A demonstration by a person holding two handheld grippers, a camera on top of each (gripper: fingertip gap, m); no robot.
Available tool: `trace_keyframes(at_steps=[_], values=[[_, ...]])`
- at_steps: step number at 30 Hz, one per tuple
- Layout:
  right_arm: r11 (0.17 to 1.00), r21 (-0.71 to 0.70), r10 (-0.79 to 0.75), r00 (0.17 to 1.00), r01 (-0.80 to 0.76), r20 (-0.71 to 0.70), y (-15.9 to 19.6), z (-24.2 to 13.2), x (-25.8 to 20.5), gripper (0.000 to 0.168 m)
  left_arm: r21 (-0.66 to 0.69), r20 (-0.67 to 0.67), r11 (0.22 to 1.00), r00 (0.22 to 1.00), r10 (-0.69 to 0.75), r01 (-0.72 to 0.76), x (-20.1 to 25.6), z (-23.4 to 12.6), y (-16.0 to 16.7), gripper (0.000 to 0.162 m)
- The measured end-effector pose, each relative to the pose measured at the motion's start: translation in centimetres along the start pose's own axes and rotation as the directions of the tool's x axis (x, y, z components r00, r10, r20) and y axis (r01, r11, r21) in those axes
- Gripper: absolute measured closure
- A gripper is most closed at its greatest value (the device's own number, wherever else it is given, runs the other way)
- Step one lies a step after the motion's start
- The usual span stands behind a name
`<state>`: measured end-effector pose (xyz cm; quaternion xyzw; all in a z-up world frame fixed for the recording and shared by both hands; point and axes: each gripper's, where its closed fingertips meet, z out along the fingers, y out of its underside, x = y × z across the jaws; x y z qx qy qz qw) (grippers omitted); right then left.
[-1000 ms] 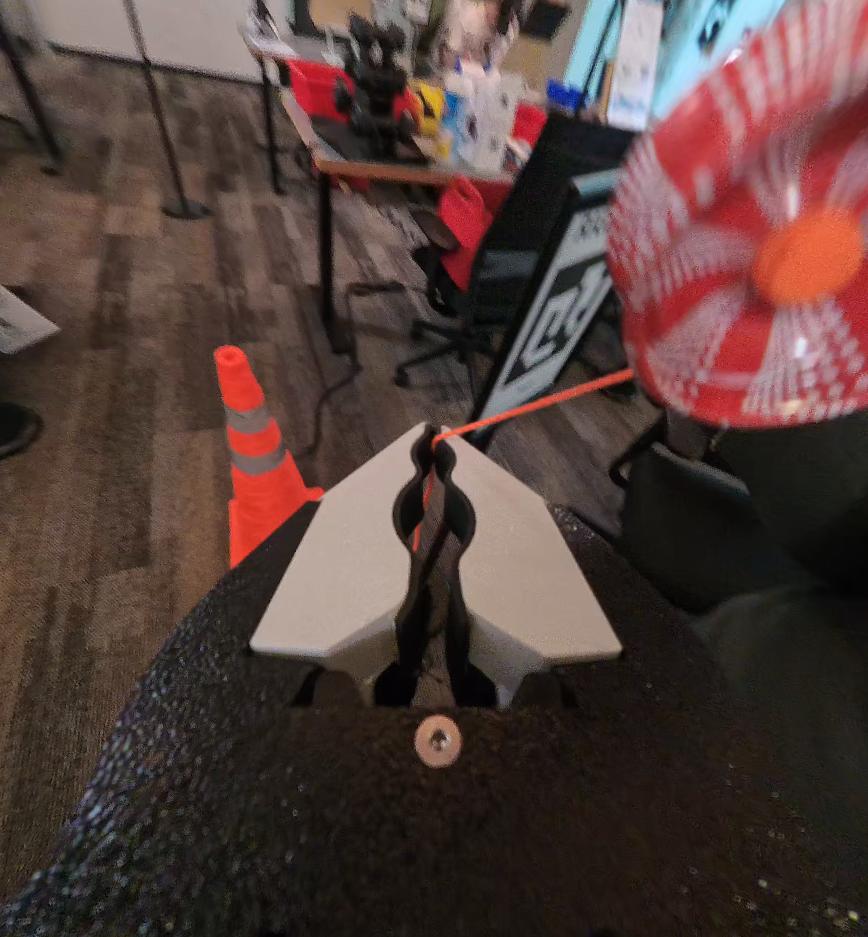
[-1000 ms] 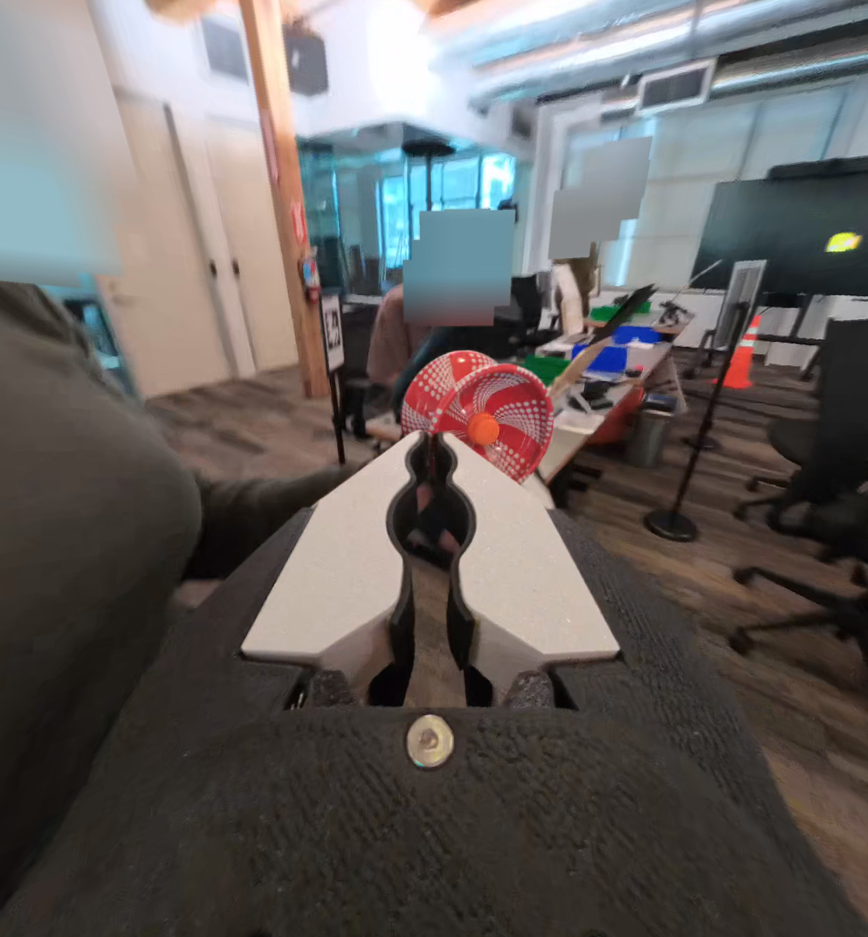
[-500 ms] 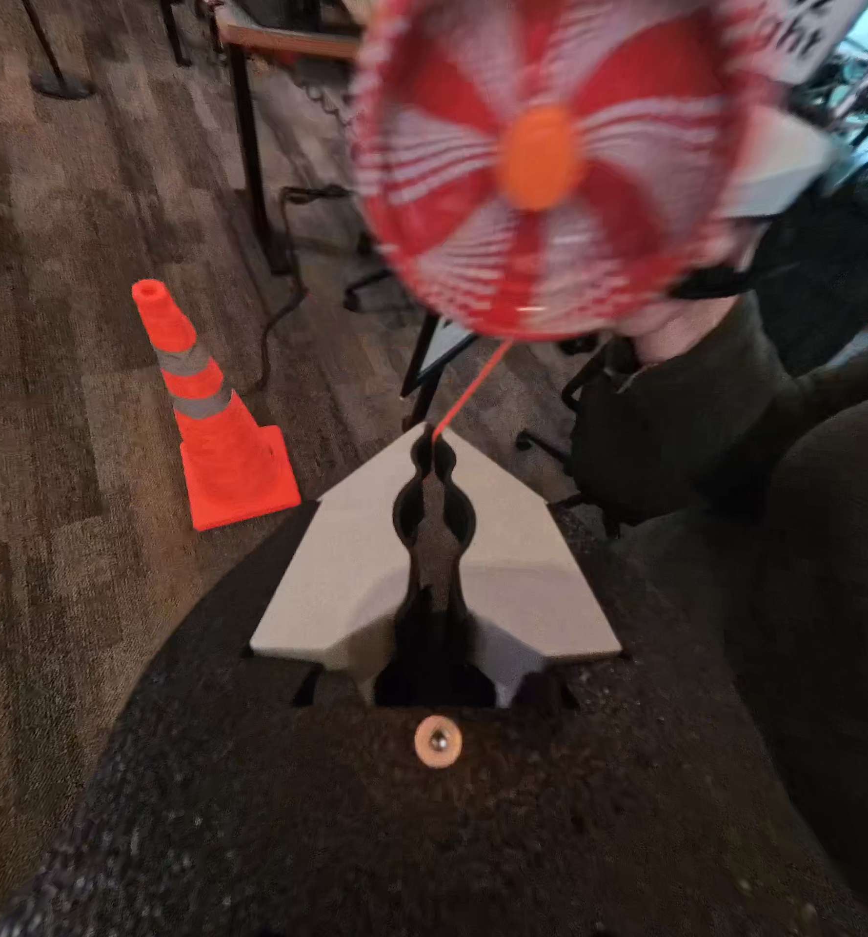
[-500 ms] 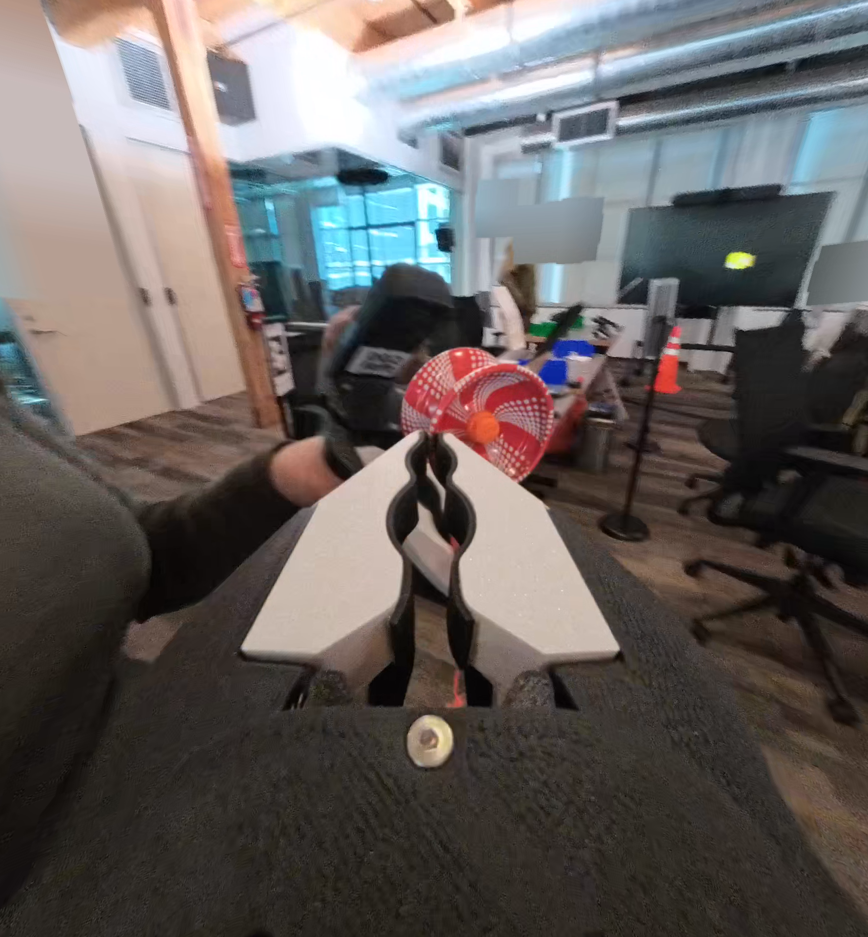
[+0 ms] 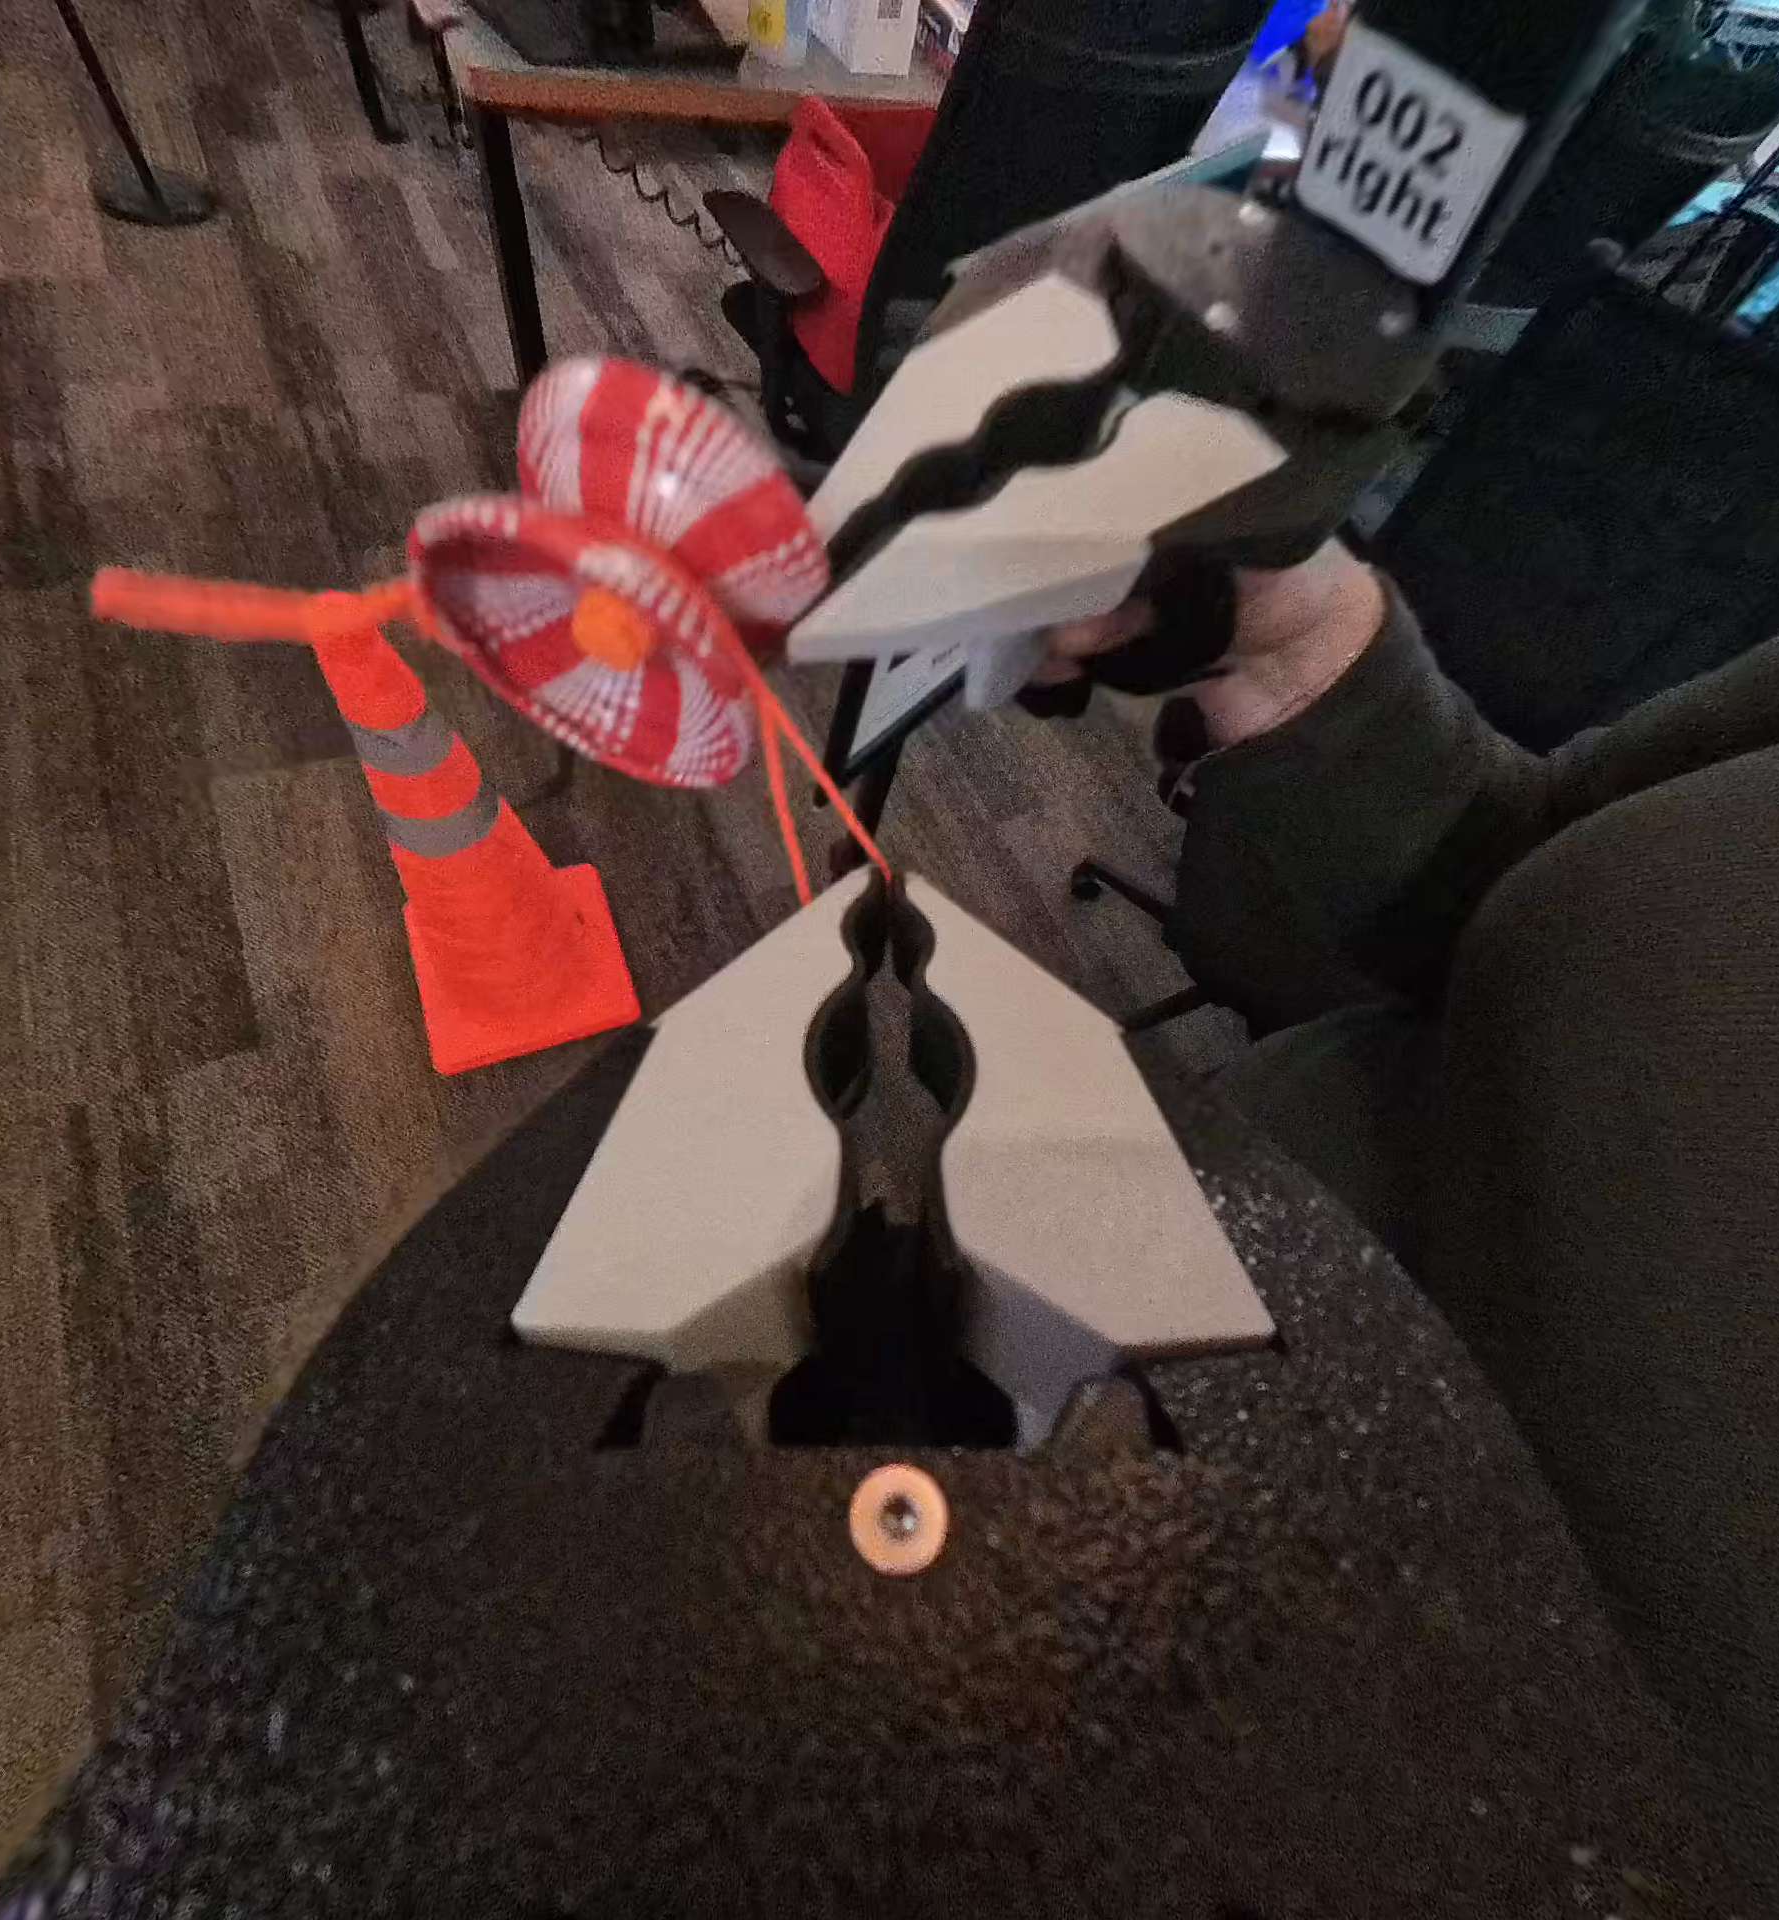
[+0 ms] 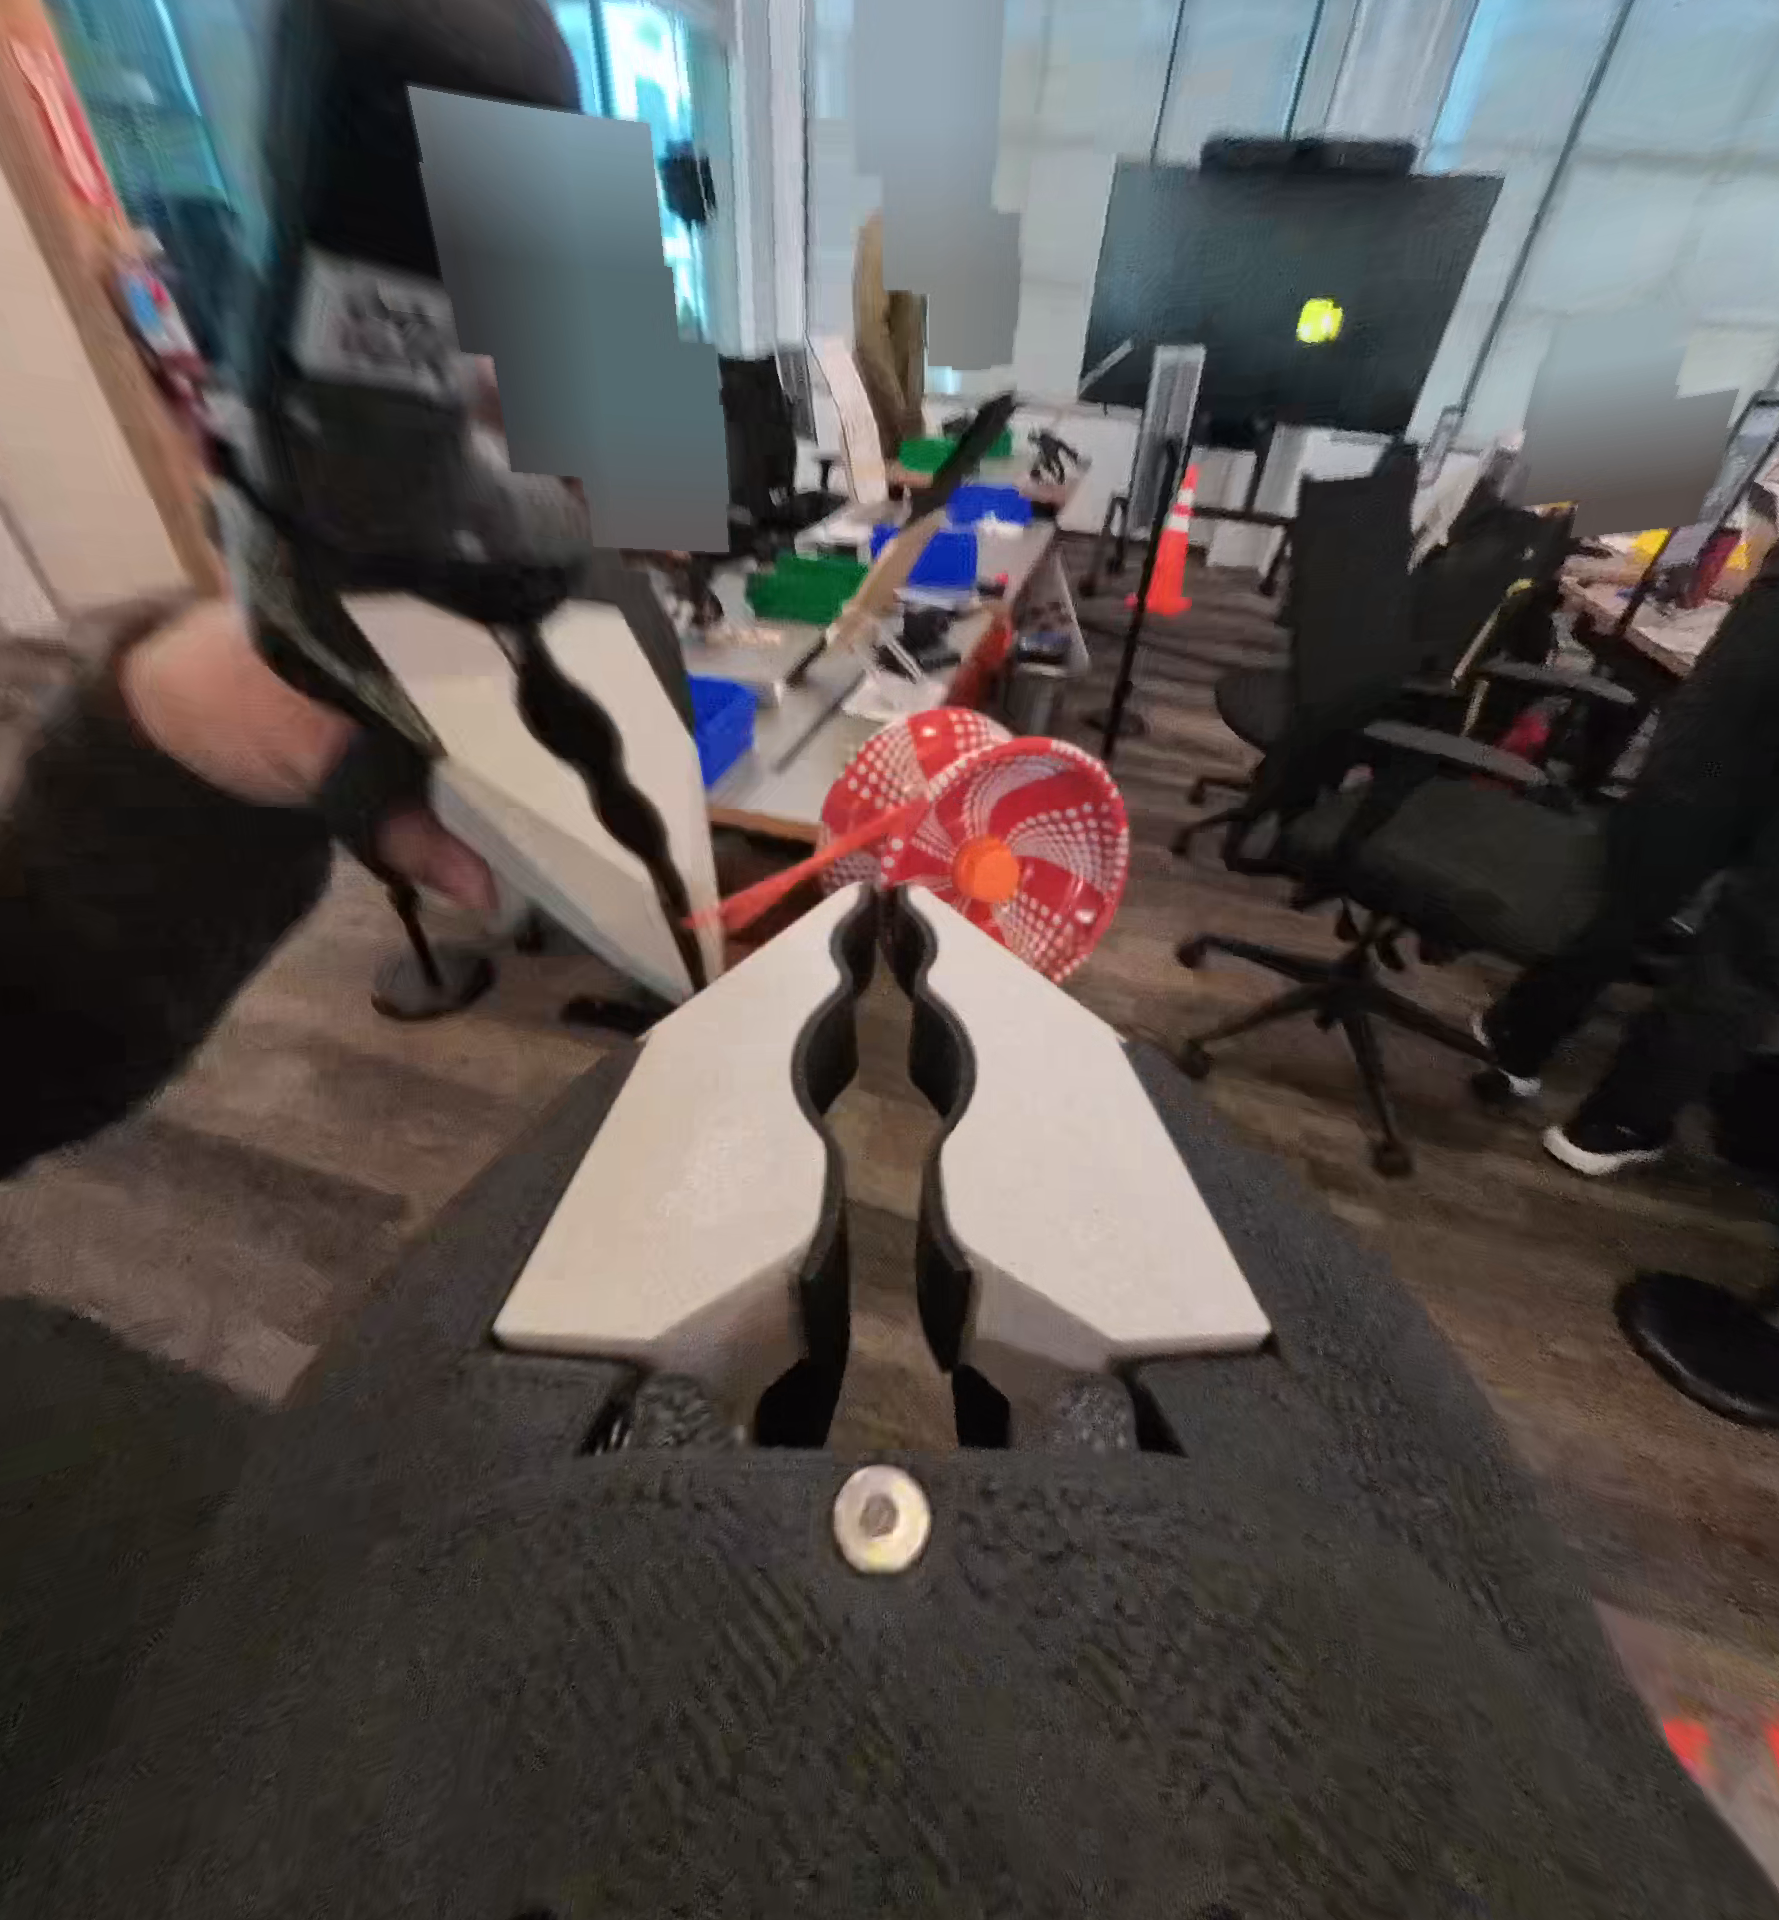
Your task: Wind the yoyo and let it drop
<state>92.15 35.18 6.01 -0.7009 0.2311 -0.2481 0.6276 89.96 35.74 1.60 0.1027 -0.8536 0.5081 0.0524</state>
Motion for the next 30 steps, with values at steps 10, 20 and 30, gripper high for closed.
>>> trace_keyframes(at_steps=[10, 20, 30], values=[[0.997, 0.053, 0.050, 0.993, -0.056, 0.103, -0.7, -1.4, -0.8, 0.168, 0.073, -0.085, 0.991, 0.991, -0.102, 0.109, -3.5, 0.3, 1.6, 0.162], [1.000, 0.012, 0.001, 0.993, 0.000, -0.118, 0.4, -2.3, 3.0, 0.168, 0.113, -0.155, 0.970, 0.968, -0.199, 0.217, -2.2, -2.0, 1.6, 0.162], [0.982, 0.116, -0.108, 0.949, 0.148, -0.297, -3.0, -5.3, 4.8, 0.168, -0.348, 0.371, 0.633, 0.721, -0.585, 0.692, -9.5, -0.9, 20.6, 0.128]])
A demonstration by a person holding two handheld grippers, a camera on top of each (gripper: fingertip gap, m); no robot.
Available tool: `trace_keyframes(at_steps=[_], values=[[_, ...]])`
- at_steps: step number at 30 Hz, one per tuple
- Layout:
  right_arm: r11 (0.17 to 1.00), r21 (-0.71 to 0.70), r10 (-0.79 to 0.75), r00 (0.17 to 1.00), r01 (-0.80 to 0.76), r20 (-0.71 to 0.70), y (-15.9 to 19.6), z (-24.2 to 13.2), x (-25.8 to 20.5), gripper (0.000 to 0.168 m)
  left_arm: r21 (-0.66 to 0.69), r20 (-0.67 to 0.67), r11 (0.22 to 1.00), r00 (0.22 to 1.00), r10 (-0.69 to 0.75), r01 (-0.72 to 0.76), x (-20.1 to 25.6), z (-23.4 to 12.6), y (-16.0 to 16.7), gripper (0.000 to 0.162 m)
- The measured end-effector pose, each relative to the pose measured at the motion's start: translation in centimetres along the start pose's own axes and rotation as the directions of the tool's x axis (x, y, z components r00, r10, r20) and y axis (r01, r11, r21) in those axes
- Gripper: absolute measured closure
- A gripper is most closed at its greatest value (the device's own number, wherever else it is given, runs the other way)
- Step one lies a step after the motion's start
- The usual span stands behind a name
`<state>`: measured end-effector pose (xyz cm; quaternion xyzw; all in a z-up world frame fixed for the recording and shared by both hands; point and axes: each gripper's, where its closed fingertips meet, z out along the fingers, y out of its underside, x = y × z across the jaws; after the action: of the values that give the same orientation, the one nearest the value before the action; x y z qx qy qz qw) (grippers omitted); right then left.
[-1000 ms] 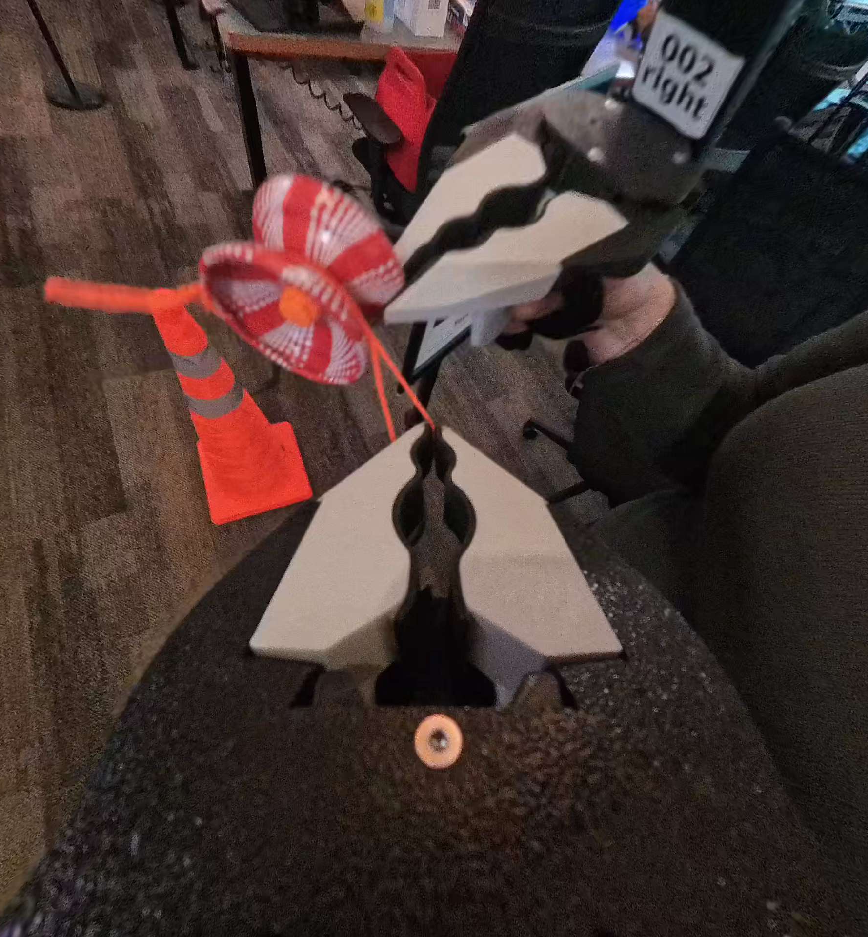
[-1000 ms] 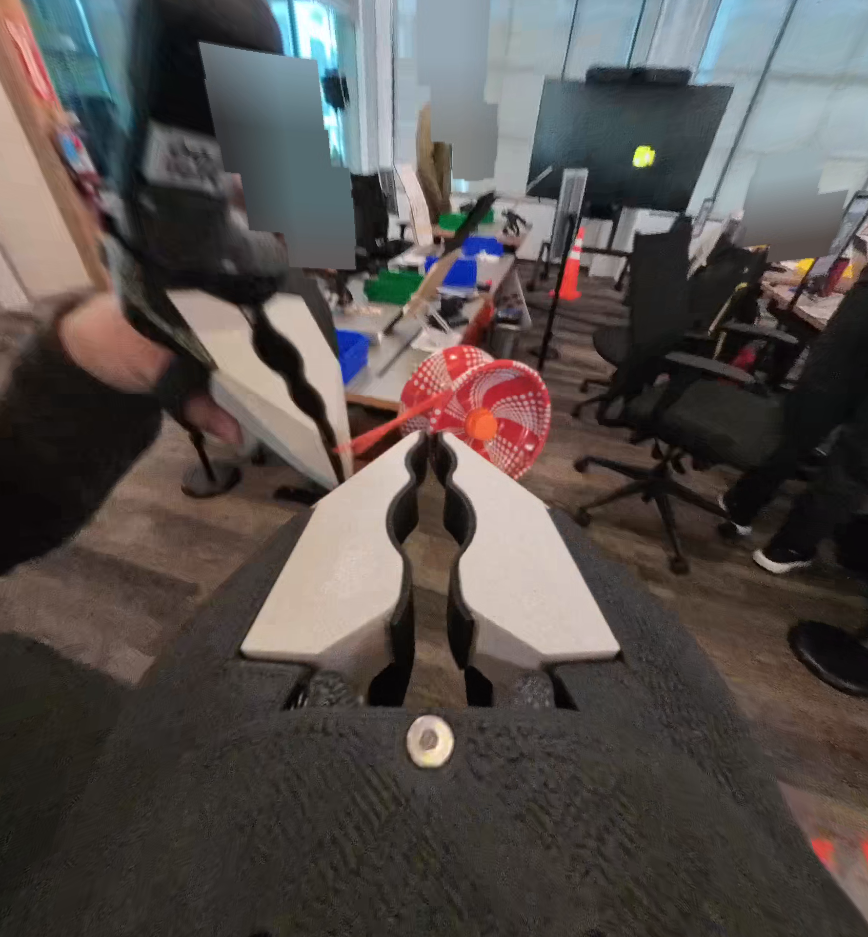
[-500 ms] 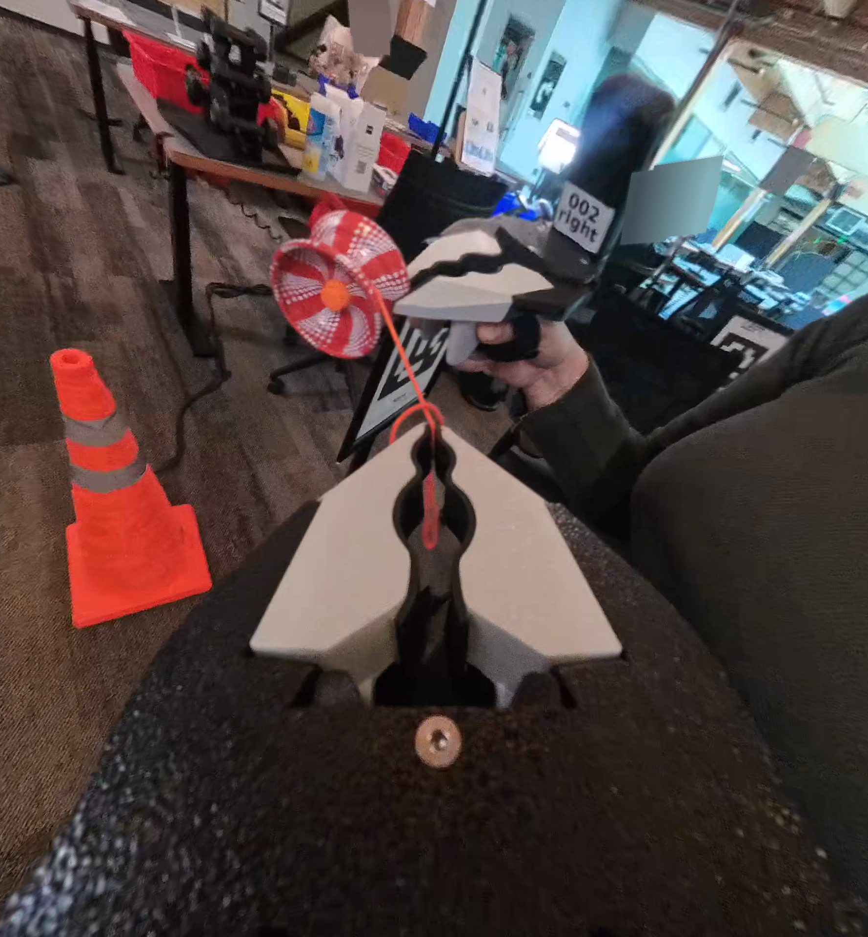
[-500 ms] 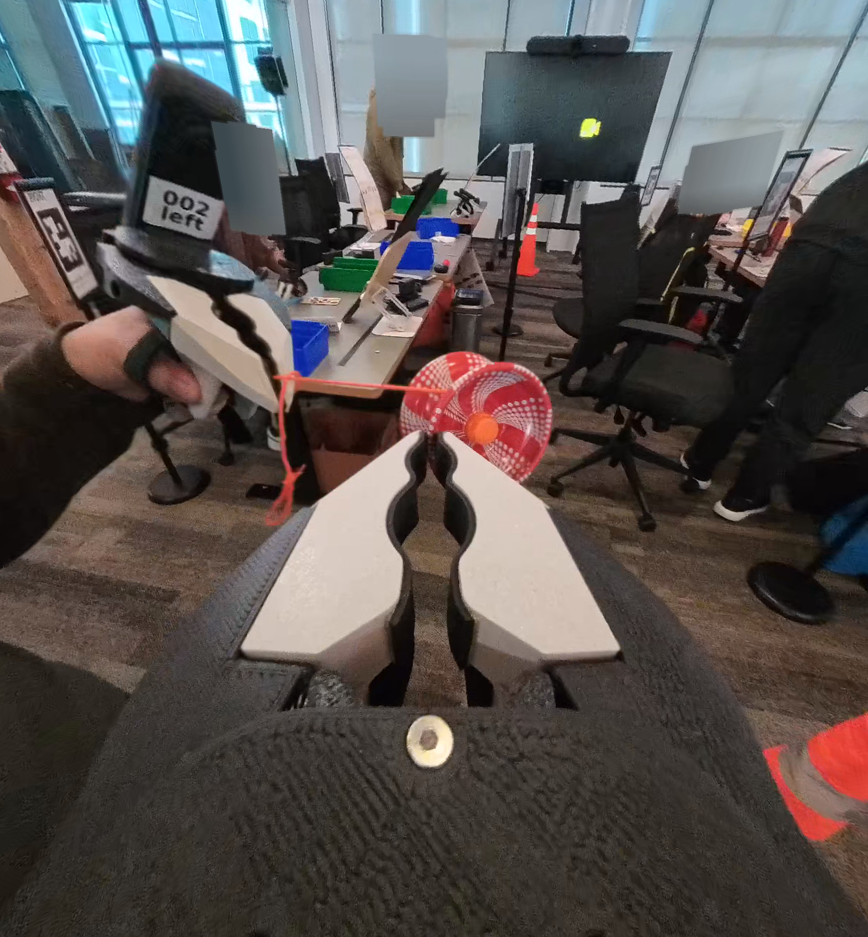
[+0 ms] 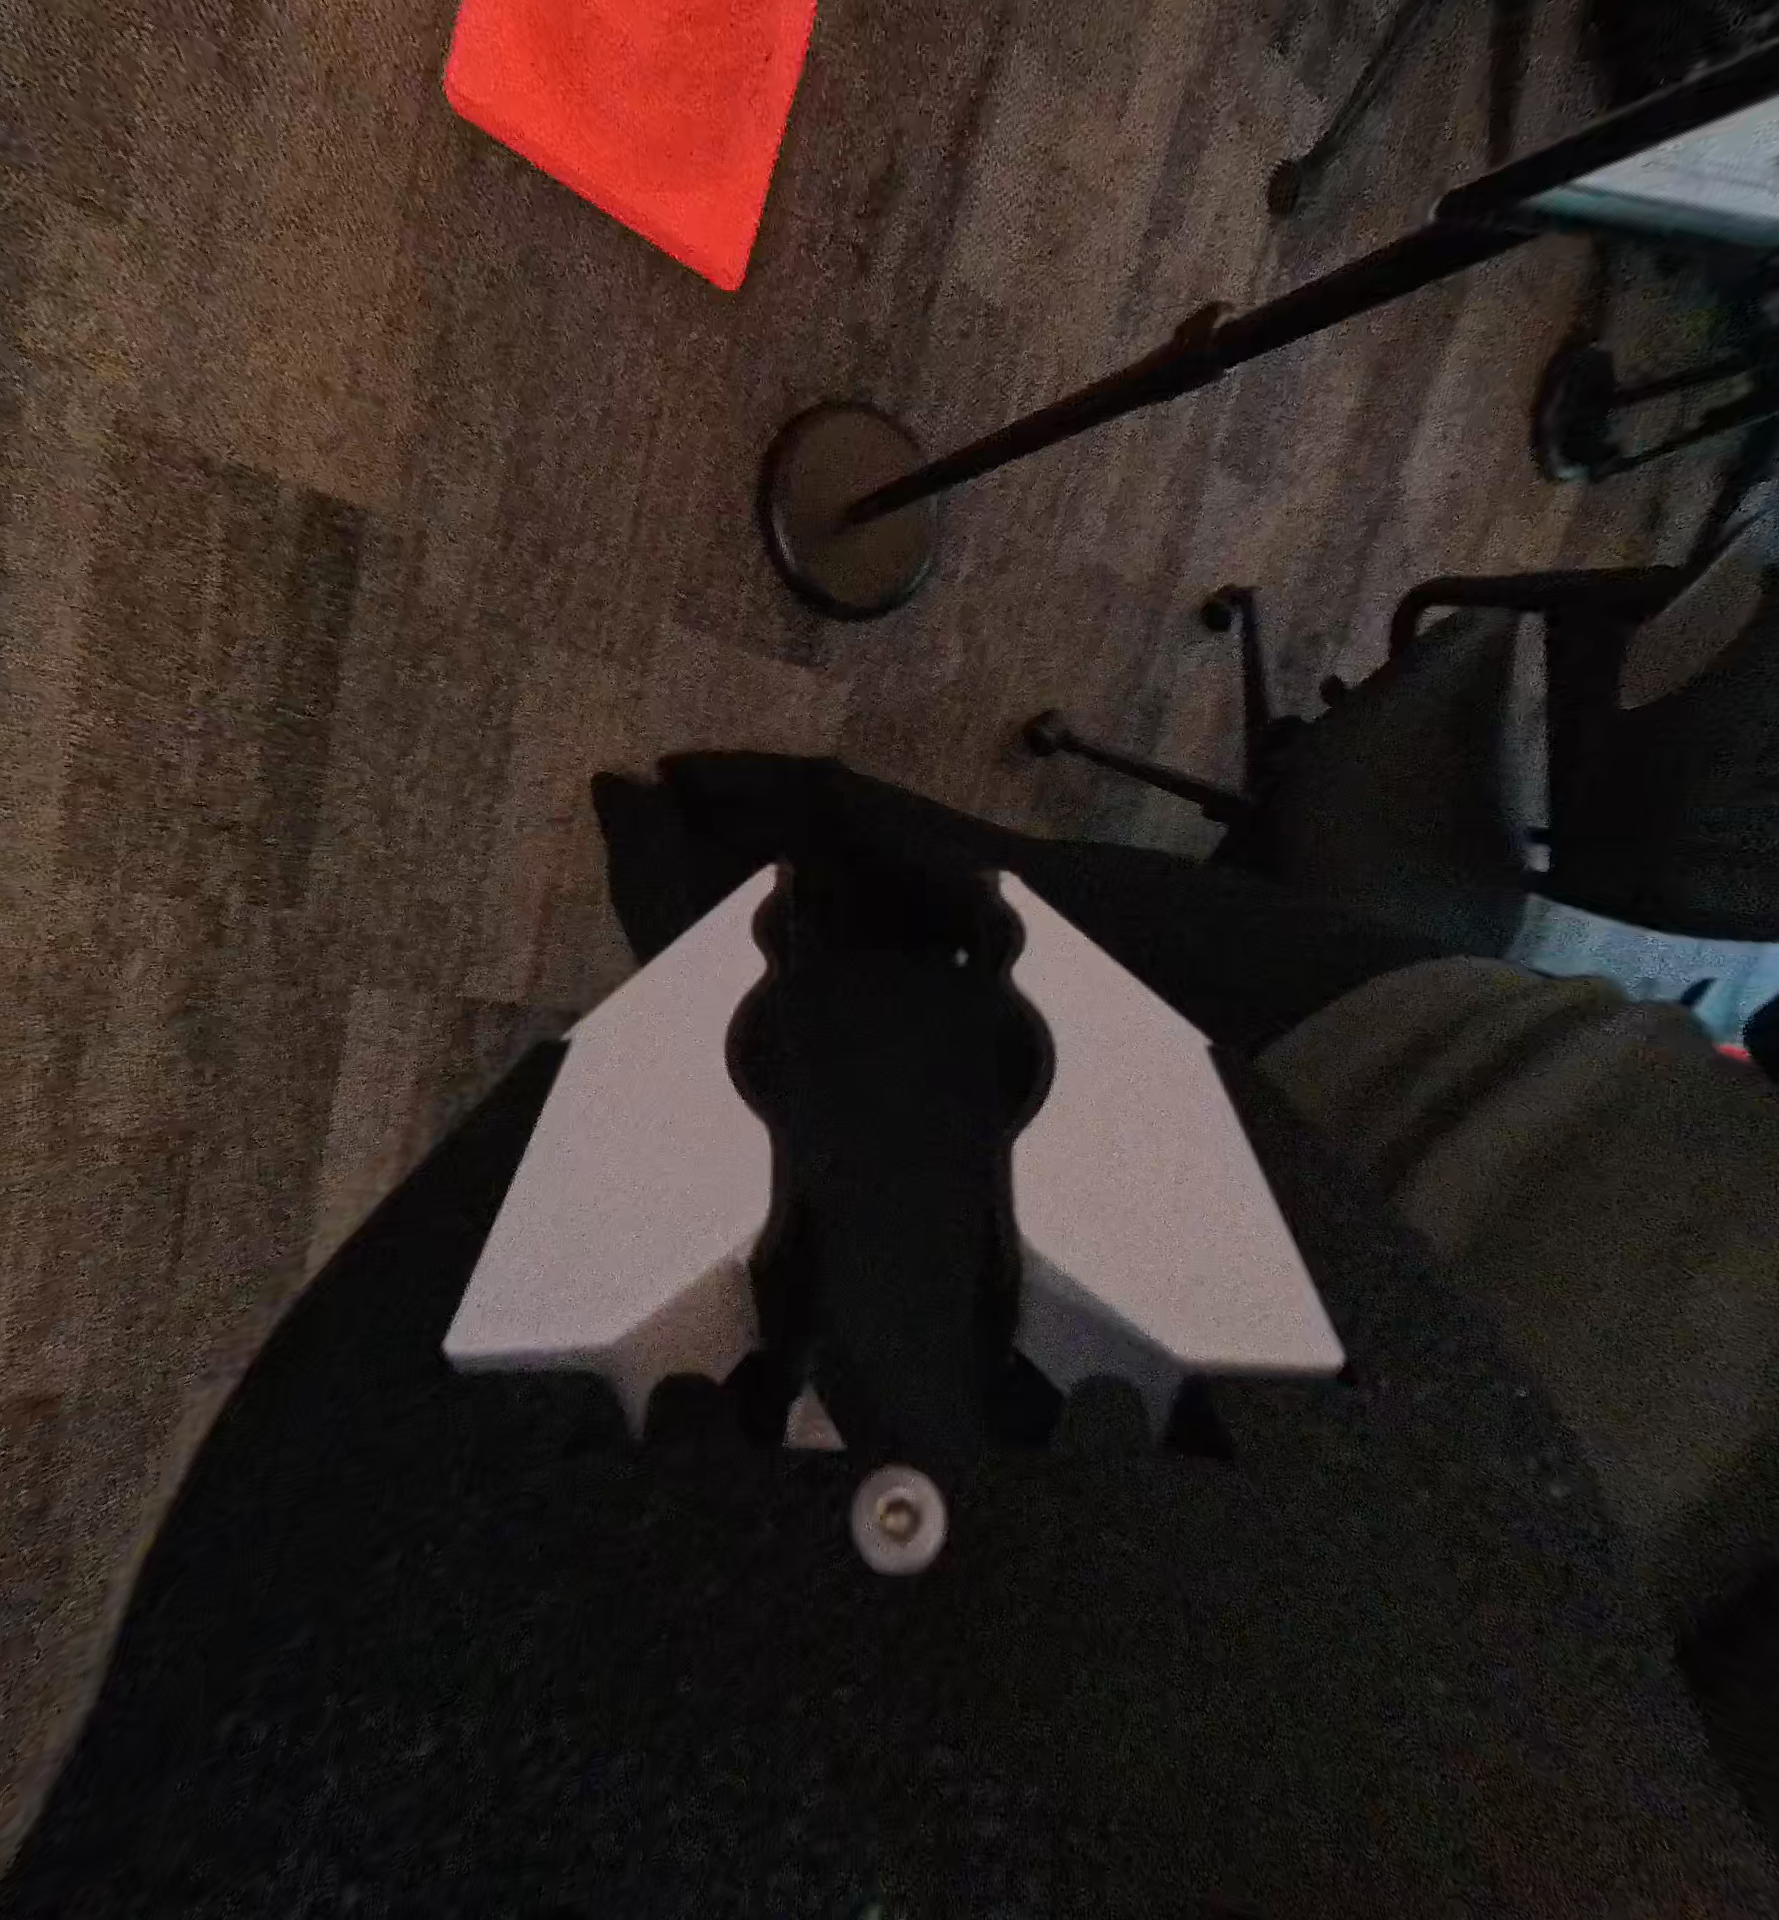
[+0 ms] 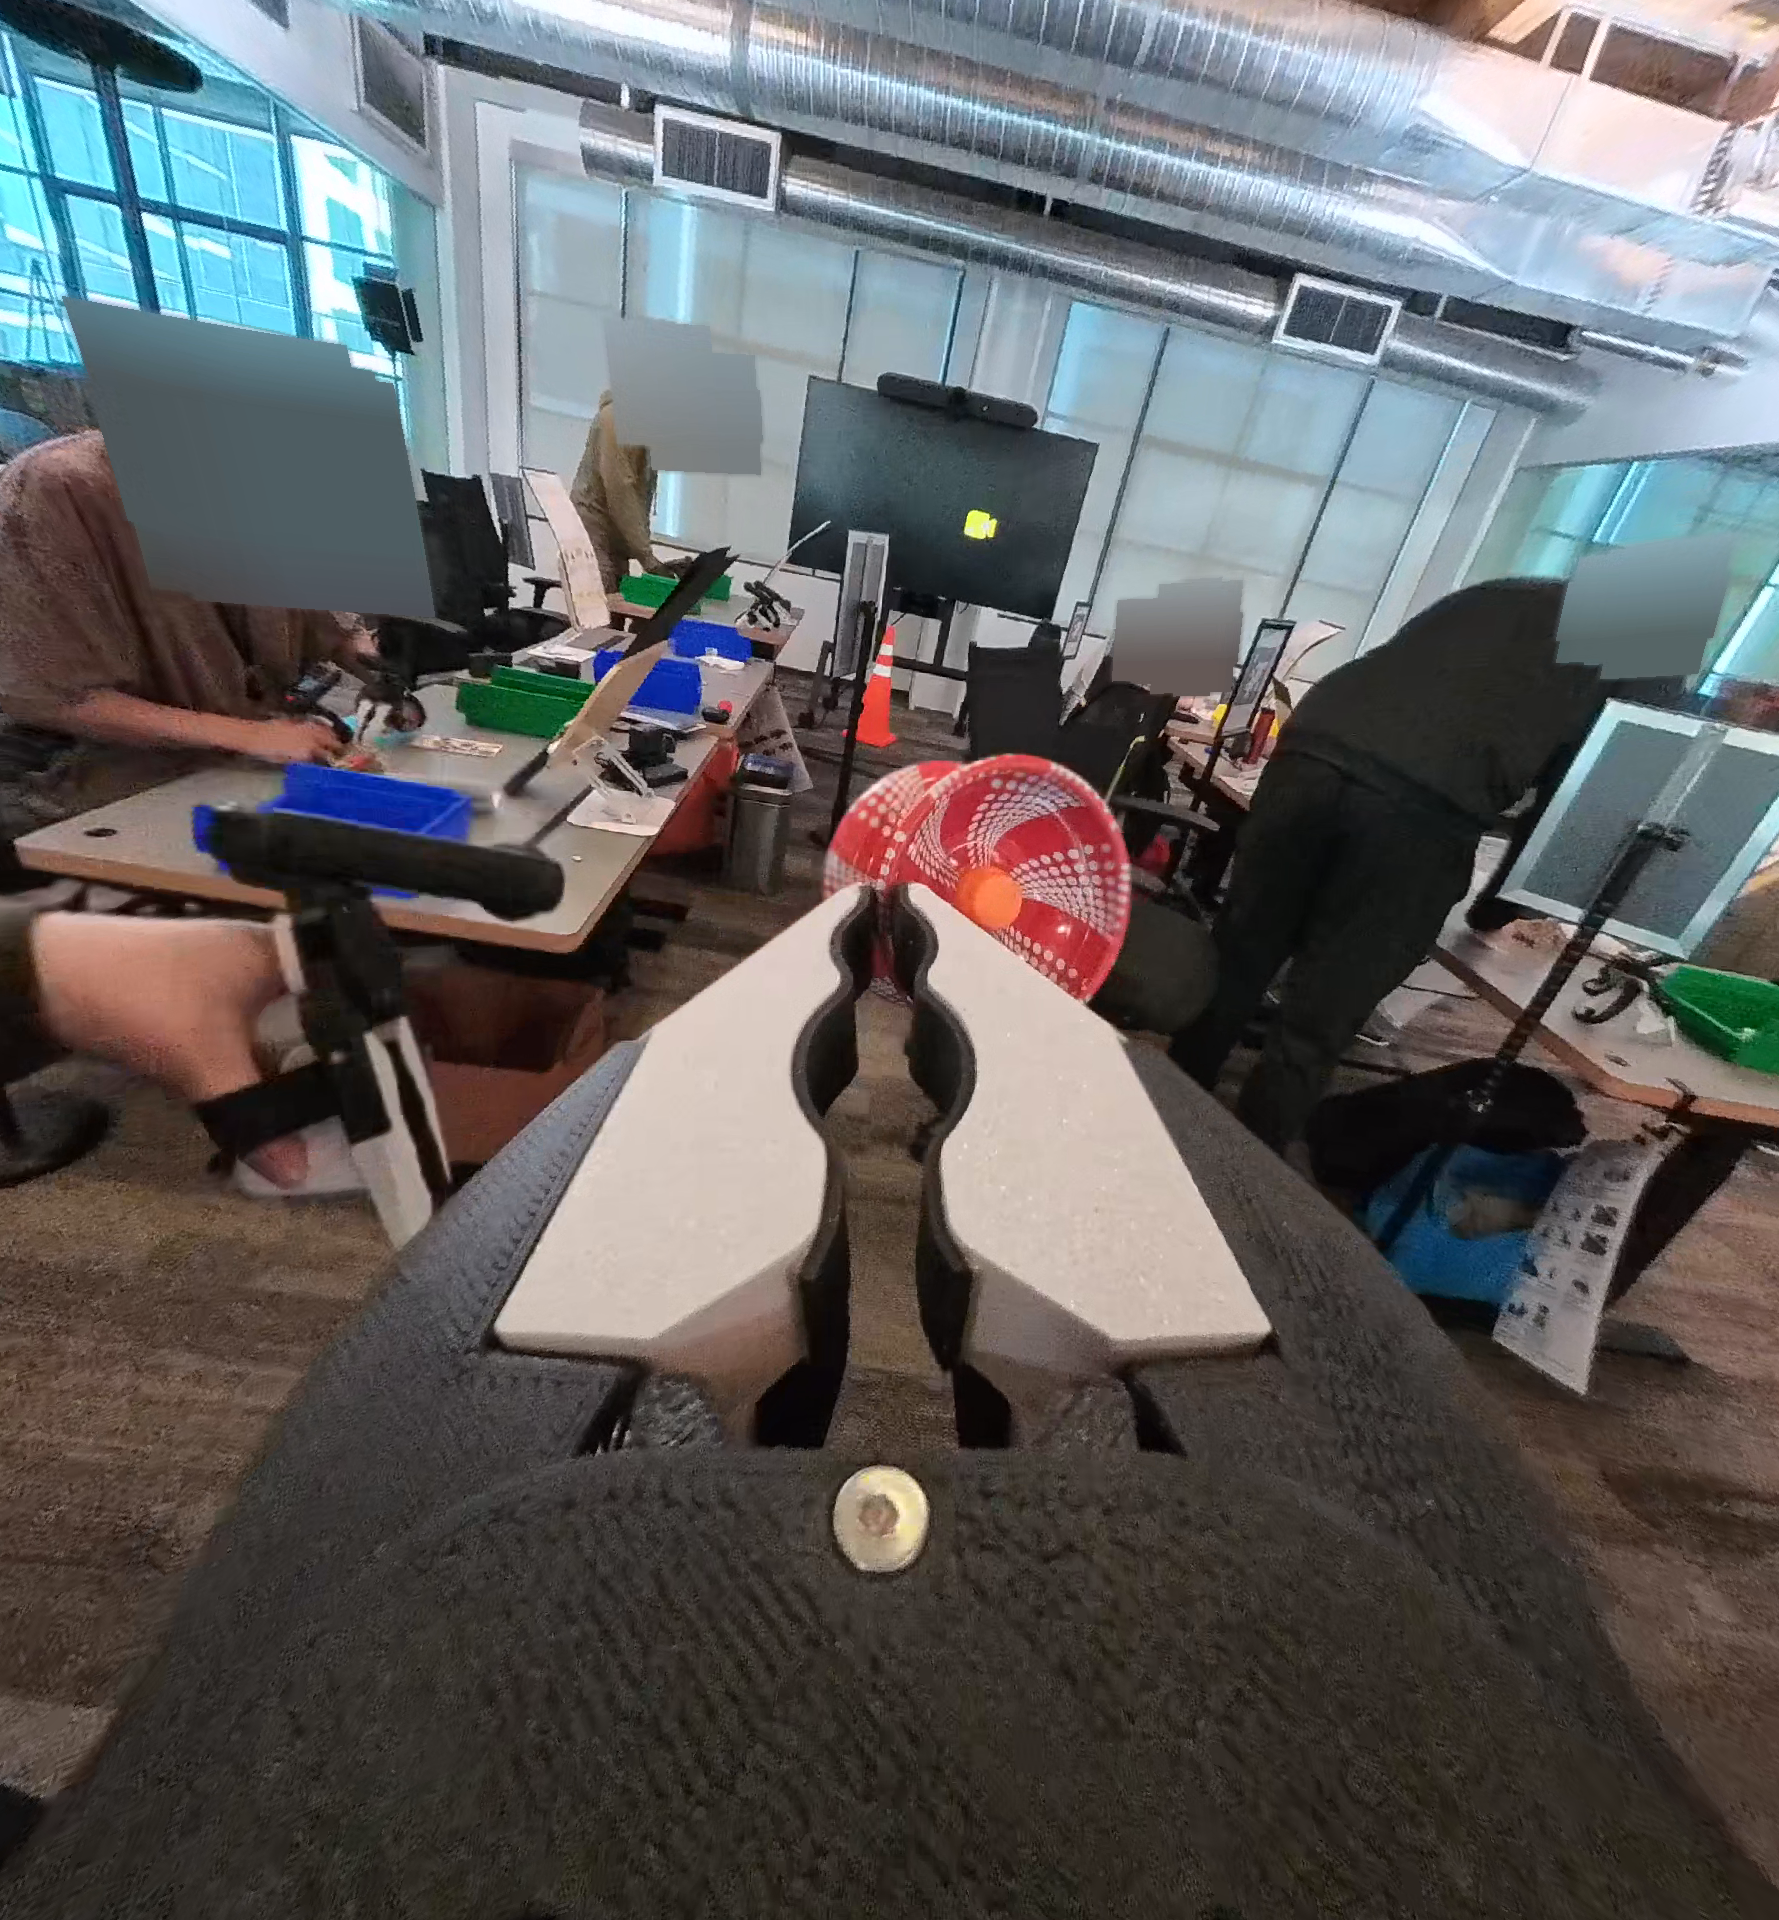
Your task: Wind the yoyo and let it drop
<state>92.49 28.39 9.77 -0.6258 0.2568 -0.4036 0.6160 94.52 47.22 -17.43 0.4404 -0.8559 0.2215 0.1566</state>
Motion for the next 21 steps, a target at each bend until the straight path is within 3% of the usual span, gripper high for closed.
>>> trace_keyframes(at_steps=[2, 4, 6, 8, 10, 12, 14, 19, 21], values=[[1.000, 0.018, 0.016, 0.999, -0.016, 0.030, -0.3, 0.0, -0.5, 0.168, 0.081, -0.118, 0.997, 0.993, 0.011, -0.002, 2.2, -0.1, -1.4, 0.114], [1.000, 0.022, 0.018, 0.998, -0.019, 0.060, -0.5, 0.3, -1.1, 0.168, 0.288, -0.234, 0.951, 0.954, 0.187, -0.116, 7.2, -2.0, -4.7, 0.095], [0.999, 0.025, 0.018, 0.995, -0.021, 0.096, -0.5, 0.7, -2.0, 0.168, 0.567, -0.267, 0.796, 0.868, 0.418, -0.209, 13.1, -5.4, -8.3, 0.074], [0.999, 0.034, 0.027, 0.991, -0.032, 0.132, -0.7, 1.1, -2.9, 0.168, 0.744, -0.209, 0.610, 0.771, 0.601, -0.274, 18.1, -8.2, -9.8, 0.070], [0.998, 0.042, 0.030, 0.987, -0.037, 0.160, -0.9, 1.3, -3.7, 0.168, 0.811, -0.149, 0.496, 0.711, 0.687, -0.310, 21.0, -9.5, -10.2, 0.081], [0.996, 0.060, 0.048, 0.981, -0.060, 0.187, -1.3, 1.6, -4.3, 0.168, 0.819, -0.115, 0.461, 0.689, 0.716, -0.342, 22.0, -9.4, -10.7, 0.099], [0.993, 0.078, 0.074, 0.971, -0.094, 0.228, -1.6, 1.5, -5.0, 0.168, 0.819, -0.153, 0.471, 0.667, 0.729, -0.327, 22.4, -9.2, -10.8, 0.117], [0.988, 0.088, 0.084, 0.917, -0.128, 0.391, -2.2, 0.7, -7.5, 0.168, 0.779, -0.217, 0.555, 0.706, 0.675, -0.291, 21.1, -8.3, -11.1, 0.162], [0.993, 0.065, 0.052, 0.861, -0.098, 0.506, -2.0, -0.3, -9.5, 0.168, 0.775, -0.192, 0.554, 0.722, 0.664, -0.303, 20.2, -8.6, -11.5, 0.162]])
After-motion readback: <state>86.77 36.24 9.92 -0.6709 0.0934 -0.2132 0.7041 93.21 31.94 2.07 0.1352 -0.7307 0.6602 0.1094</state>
